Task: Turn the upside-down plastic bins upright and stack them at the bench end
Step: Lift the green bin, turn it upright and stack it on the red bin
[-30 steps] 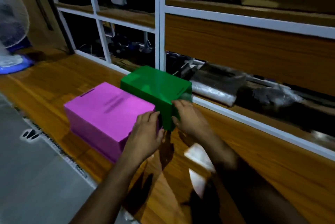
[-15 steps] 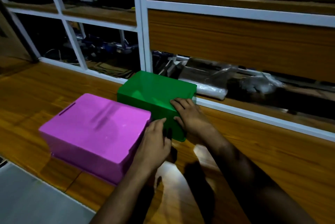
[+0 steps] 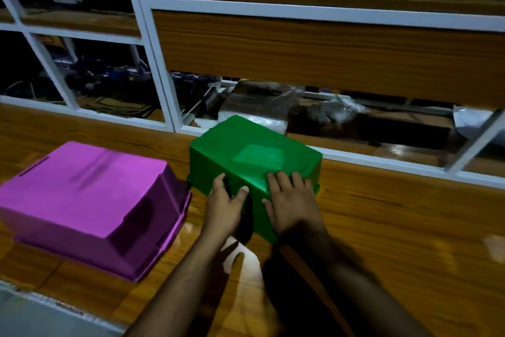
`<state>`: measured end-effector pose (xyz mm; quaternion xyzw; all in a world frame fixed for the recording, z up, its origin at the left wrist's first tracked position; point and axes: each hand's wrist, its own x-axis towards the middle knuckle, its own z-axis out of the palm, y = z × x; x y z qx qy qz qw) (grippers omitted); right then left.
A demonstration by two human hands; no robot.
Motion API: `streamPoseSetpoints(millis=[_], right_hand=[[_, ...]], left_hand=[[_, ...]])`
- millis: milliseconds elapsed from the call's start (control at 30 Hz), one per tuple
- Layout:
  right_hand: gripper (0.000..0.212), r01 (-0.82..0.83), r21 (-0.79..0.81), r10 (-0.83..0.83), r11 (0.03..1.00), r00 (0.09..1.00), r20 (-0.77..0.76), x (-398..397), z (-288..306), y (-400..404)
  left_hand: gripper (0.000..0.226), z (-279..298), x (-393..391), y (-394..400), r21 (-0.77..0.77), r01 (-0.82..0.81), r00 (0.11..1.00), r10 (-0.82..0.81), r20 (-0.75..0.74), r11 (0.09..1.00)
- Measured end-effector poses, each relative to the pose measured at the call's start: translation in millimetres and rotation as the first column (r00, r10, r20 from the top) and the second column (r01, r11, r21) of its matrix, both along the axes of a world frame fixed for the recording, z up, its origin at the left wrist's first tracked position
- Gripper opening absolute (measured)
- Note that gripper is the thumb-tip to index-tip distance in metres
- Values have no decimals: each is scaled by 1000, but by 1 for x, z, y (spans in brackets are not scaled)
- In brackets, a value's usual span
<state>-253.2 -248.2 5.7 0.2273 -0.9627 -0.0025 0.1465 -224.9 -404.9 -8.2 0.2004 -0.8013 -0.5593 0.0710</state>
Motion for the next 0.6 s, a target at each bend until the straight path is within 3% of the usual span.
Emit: streamPoseSetpoints(millis=[167, 367, 467, 533, 600], right_hand=[[51, 64, -31, -65, 998, 996, -57, 46, 5, 1], [63, -82, -135, 74, 987, 995, -64, 72, 8, 2], [58, -136, -167, 129, 977, 990, -50, 58, 11, 23], [53, 9, -174, -2, 985, 999, 41, 39, 18, 47], [52, 276, -173, -241, 945, 949, 202, 23, 22, 80]], left_hand=[[84, 4, 0, 21, 23, 2, 1000, -2, 3, 1000], [44, 15, -3, 26, 7, 117, 992, -118, 45, 993], [31, 15, -6, 20, 58, 211, 975, -215, 63, 976], [34, 14, -7, 19, 71, 239, 967, -244, 74, 968], [36, 14, -9, 19, 64, 255, 962, -259, 81, 965]])
